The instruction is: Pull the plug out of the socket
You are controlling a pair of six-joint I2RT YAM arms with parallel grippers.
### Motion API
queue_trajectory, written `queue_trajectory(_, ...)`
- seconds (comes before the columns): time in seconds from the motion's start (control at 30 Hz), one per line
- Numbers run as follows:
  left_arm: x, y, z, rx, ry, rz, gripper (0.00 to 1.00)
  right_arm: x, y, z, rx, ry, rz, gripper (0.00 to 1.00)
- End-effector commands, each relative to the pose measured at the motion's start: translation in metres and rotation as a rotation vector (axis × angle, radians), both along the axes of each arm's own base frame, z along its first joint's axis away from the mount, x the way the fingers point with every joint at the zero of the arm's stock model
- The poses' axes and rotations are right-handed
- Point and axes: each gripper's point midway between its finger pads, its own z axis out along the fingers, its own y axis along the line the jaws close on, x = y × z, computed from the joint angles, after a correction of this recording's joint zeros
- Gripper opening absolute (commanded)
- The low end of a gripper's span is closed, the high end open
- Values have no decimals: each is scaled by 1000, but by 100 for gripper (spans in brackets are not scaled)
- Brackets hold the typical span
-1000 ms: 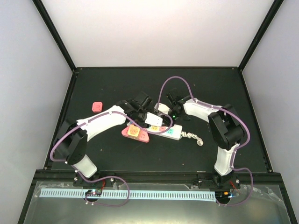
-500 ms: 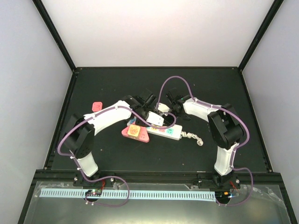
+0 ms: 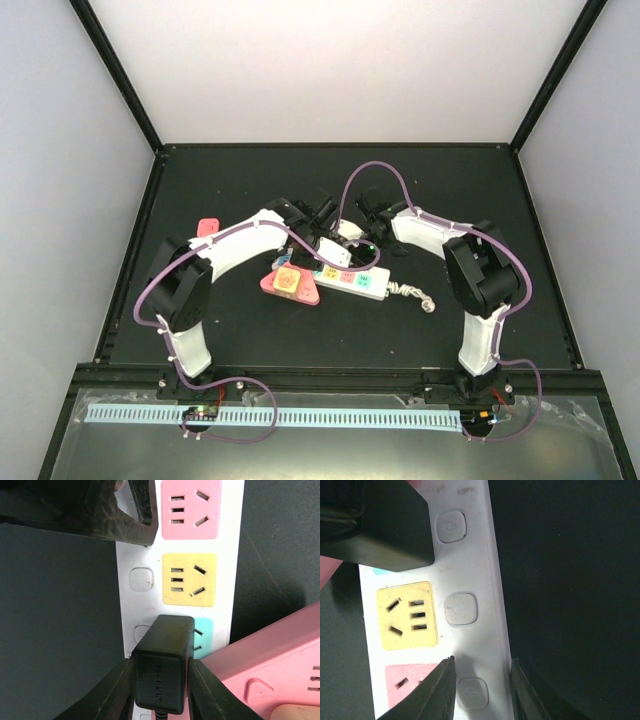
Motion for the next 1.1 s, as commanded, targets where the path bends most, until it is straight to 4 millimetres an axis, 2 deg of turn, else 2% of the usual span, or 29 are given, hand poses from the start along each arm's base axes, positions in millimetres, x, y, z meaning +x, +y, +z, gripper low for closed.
queue_trajectory(0.0,3,3,4,33,9,-12,29,-12,-9,-24,-69,63,14,33)
queue_trajectory(0.33,2,4,1,45,18,-16,25,-13,-11,-30,-87,78,13,31)
queue_trajectory(0.47,4,5,-2,51,12,-2,37,-14,-12,-32,-94,80,12,30)
queue_trajectory(0.57,6,5,-3,53,8,-2,38,-13,-12,-33,-97,81,12,30)
queue_trajectory(0.87,4,6,-8,71,21,-8,33,-13,-15,-38,-113,86,8,29)
queue_trajectory(1.07,5,1,2,42,28,-8,20,-14,-16,-41,-124,97,7,29)
